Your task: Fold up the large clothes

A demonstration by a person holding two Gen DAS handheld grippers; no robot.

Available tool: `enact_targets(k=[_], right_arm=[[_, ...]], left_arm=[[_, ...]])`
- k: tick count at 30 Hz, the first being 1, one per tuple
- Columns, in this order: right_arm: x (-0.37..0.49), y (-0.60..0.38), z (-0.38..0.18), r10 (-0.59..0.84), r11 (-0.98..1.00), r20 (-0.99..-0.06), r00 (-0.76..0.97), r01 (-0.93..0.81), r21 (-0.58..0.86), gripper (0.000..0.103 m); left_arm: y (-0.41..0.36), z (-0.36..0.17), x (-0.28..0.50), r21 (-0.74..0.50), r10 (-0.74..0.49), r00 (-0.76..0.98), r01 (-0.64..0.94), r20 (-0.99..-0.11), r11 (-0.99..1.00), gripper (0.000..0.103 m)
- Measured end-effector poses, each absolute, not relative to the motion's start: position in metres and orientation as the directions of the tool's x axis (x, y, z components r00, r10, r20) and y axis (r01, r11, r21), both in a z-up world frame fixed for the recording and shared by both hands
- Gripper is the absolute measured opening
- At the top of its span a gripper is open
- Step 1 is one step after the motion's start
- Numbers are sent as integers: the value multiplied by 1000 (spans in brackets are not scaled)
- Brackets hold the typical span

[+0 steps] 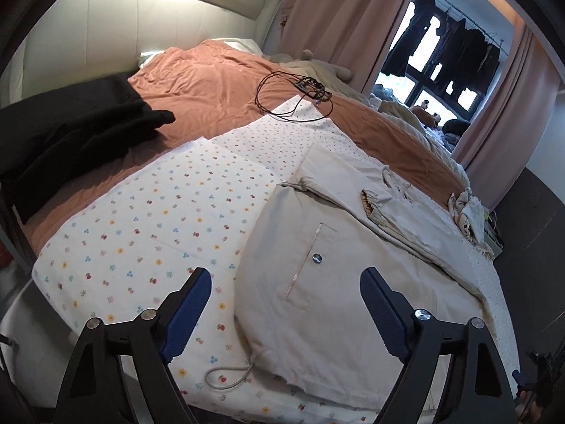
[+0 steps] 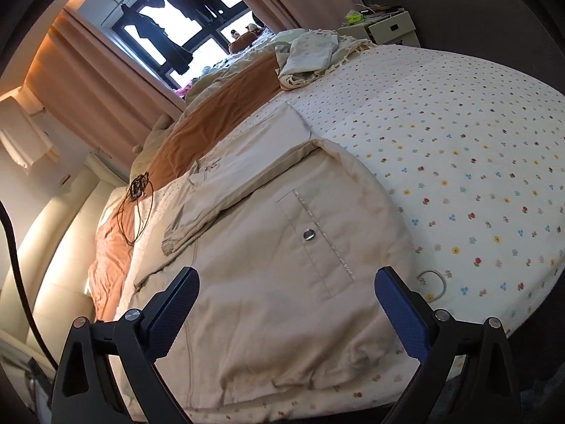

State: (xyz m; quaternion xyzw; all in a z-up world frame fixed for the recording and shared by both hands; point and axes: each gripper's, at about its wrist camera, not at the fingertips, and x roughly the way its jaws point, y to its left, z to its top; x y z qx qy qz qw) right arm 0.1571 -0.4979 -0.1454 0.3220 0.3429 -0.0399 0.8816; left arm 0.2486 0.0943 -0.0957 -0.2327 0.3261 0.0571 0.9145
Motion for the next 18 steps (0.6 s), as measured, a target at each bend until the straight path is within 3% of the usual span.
enact_targets(k=[3, 8, 18], right_arm=[[143, -507, -153, 157, 786, -642, 751, 299, 541, 89], [123, -520, -171, 172, 768, -656, 735, 317, 556, 86], [111, -540, -221, 299, 676, -652, 697, 327, 660, 71]], left_arm=[[105, -103, 238, -415, -65, 769, -270, -636, 869, 72], [116, -118, 223, -440, -94, 748, -279, -658, 854, 61], [119, -165, 225, -535, -232, 681, -275, -695, 799, 56]])
